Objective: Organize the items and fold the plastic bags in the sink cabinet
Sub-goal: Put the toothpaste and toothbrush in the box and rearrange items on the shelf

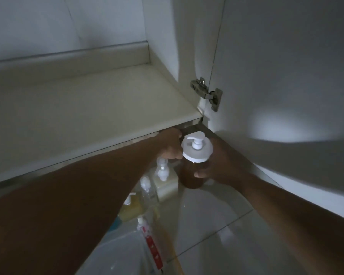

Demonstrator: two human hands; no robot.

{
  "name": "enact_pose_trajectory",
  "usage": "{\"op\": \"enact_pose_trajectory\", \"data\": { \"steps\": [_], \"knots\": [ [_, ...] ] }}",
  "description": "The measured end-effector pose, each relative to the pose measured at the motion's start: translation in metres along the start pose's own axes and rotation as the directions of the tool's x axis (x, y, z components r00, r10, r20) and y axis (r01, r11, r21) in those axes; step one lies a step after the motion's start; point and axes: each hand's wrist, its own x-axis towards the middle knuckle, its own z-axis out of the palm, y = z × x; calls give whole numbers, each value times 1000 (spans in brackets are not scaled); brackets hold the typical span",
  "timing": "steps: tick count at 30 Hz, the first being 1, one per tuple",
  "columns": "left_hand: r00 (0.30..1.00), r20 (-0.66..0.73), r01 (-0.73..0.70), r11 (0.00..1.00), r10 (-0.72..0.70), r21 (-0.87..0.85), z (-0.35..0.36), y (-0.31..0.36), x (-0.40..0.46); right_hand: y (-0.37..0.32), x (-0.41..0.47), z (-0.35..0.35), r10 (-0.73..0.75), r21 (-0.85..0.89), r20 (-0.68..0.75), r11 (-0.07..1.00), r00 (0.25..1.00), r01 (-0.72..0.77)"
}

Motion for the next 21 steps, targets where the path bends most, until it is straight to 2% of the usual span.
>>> {"op": "enact_pose_trajectory", "data": {
  "steps": [3, 6, 11, 14, 17, 21],
  "knots": [
    [1000, 10, 8, 1000, -7, -2, 7, 6, 2, 6, 1, 0, -43, 25, -23, 999, 999, 44],
    [999, -39, 8, 1000, -8, -10, 9, 14, -2, 5, 3, 3, -61, 22, -41, 998, 997, 62],
    [993, -112, 34, 999, -34, 0, 15, 17, -10, 45, 17, 22, 28, 146, -61, 989, 998, -18],
    [990, -140, 5, 1000, -5, -4, 5, 21, -14, -10, -9, -2, 46, 146, -144, 989, 989, -25],
    [986, -160, -42, 999, 37, -26, -17, 25, -25, -33, -18, -23, 55, 144, -138, 989, 989, -35],
    [974, -194, -130, 989, 114, -76, -49, 31, -41, -68, -24, -52, -2, 45, -128, 999, 992, 8]
  ]
}}
